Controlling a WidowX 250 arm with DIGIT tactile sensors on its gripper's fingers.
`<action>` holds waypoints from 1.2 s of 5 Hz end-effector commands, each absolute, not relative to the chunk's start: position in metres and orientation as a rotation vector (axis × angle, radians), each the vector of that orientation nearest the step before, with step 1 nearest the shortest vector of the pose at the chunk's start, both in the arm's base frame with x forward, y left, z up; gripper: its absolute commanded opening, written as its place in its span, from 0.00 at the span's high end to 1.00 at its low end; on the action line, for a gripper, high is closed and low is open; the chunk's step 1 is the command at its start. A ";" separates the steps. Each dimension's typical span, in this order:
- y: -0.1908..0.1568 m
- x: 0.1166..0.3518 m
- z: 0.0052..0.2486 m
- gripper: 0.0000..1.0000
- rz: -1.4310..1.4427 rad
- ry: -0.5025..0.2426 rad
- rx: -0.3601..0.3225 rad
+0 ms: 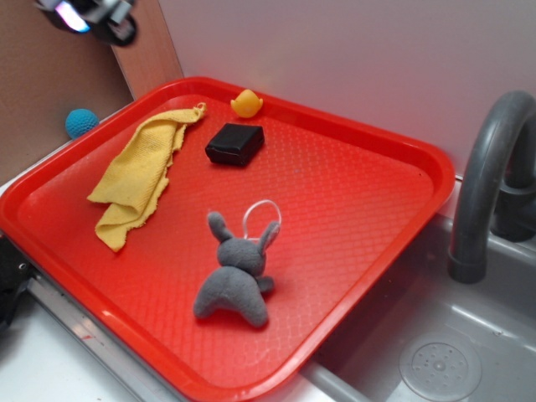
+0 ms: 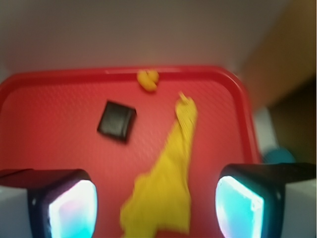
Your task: Grab the yellow duck.
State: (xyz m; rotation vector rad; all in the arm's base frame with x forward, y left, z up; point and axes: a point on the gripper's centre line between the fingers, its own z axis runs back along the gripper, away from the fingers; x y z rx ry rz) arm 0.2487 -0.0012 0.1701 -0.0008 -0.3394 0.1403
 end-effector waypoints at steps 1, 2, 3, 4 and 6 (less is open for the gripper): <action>0.011 0.309 0.131 0.00 0.187 -0.484 0.023; 0.013 0.339 0.107 0.00 0.198 -0.517 0.017; 0.016 0.360 0.086 0.00 0.197 -0.503 0.011; 0.009 0.376 0.069 0.00 0.171 -0.504 0.032; -0.004 0.382 0.048 1.00 0.088 -0.477 0.068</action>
